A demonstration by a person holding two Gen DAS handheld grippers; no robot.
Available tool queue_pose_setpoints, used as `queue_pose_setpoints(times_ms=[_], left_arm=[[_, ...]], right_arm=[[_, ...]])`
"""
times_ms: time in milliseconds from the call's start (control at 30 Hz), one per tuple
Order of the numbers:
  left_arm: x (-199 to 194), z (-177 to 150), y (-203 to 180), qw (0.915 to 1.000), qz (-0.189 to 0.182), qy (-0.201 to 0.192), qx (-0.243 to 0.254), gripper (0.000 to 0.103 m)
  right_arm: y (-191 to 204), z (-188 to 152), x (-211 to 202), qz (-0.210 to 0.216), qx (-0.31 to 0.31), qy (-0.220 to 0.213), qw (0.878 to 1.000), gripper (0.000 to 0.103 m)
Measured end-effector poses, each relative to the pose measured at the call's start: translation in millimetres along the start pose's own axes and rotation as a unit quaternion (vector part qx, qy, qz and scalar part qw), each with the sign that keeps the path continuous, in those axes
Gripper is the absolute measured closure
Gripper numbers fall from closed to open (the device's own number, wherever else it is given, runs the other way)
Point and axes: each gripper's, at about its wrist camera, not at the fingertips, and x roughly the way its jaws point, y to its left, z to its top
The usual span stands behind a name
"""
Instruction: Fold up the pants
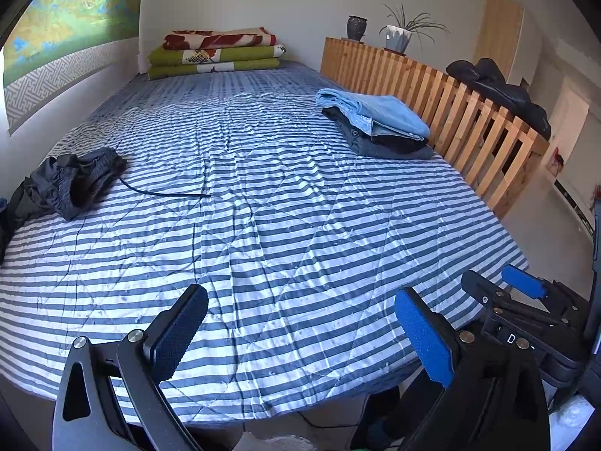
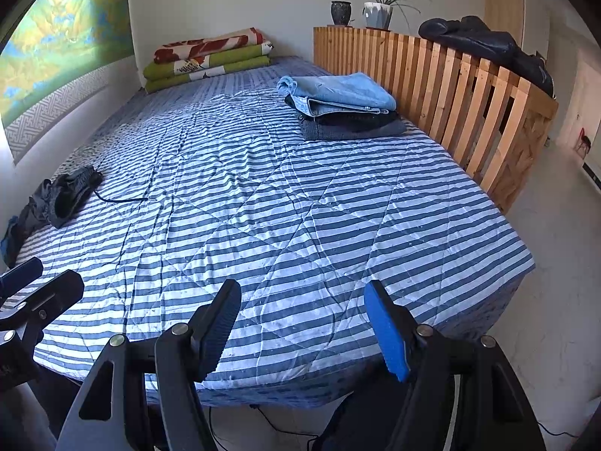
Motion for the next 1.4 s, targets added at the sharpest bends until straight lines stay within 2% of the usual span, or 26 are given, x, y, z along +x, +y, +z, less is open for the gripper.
queue_pose_setpoints(times_ms=[567, 1033, 1400], left_arm=[[2.1, 0.4, 0.8, 1.0, 0.001, 0.0, 0.001, 0.002], [-2.3, 0.5, 26.6, 0.9992, 0.026, -0.008, -0.028, 0.002], [-5.0, -1.5, 35.5, 0.9987, 0.039, -0.015, -0.03, 0.002]], right_arm=[[0.8, -1.7, 4.1, 0.001, -0.003, 0.005, 1.0, 0.039], [14.0, -6.0, 9.1, 0.009, -0.018, 0.015, 1.0, 0.039], [23.8, -6.7, 11.1, 0.014, -0.028, 0.02, 0.999, 0.039]])
